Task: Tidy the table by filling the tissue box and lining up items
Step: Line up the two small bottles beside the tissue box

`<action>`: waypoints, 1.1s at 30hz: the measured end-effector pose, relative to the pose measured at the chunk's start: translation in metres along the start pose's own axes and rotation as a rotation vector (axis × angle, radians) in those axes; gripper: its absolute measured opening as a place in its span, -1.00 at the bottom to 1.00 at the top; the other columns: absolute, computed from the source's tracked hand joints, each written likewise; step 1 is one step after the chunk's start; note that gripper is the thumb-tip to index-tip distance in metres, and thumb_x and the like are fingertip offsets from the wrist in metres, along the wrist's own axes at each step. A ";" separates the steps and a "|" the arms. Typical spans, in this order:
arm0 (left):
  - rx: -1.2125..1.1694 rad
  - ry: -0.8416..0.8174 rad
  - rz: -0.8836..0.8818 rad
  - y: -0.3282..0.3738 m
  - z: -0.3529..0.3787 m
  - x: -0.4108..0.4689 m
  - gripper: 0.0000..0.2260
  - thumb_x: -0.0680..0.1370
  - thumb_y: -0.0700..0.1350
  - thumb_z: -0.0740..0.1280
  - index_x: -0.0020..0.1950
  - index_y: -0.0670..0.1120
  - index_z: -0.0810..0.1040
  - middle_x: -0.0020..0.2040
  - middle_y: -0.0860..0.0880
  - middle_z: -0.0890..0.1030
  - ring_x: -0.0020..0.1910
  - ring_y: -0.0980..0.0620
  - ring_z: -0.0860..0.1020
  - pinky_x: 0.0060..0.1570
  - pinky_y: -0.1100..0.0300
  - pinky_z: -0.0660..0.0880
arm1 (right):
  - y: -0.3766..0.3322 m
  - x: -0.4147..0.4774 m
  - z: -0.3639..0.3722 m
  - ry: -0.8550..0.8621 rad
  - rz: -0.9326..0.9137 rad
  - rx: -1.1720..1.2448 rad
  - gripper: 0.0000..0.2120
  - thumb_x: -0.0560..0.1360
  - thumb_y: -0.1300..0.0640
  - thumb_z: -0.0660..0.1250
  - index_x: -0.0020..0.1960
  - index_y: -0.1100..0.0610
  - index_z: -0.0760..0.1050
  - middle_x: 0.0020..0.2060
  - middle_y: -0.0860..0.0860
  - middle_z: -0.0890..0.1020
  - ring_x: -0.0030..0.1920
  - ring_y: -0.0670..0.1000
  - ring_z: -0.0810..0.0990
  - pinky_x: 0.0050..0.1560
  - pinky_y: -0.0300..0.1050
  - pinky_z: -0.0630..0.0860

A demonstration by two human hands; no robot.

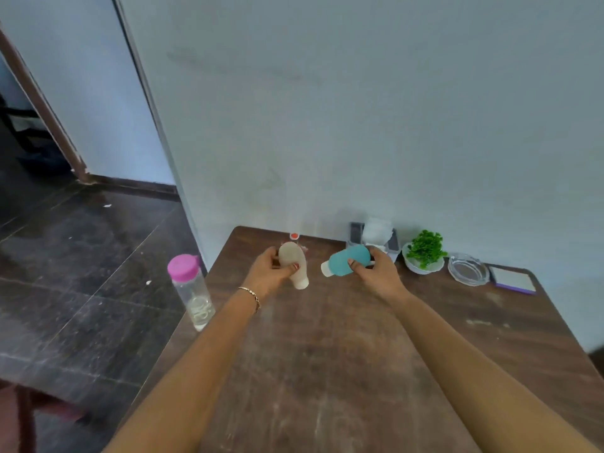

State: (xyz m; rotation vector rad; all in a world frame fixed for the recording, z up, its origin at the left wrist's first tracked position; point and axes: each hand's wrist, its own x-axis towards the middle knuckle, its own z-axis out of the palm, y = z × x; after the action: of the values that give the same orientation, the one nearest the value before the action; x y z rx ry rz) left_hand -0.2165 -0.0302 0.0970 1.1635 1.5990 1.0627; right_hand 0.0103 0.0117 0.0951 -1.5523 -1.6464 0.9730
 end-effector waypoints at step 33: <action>0.958 -0.134 0.044 0.005 0.054 0.232 -0.69 0.48 -0.01 0.31 0.22 0.10 0.45 0.15 0.05 0.58 0.16 -0.04 0.51 0.19 -0.04 0.30 | 0.038 0.211 0.030 -0.140 -0.413 -0.903 -0.75 0.56 0.02 0.19 0.22 0.00 0.41 0.10 0.00 0.62 0.14 0.12 0.53 0.19 0.00 0.26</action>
State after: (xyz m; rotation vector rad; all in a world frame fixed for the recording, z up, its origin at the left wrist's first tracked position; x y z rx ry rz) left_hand -0.2071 0.2031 0.0508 1.8276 2.0303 0.1708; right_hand -0.0123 0.2209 0.0422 -1.5547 -2.5756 0.0847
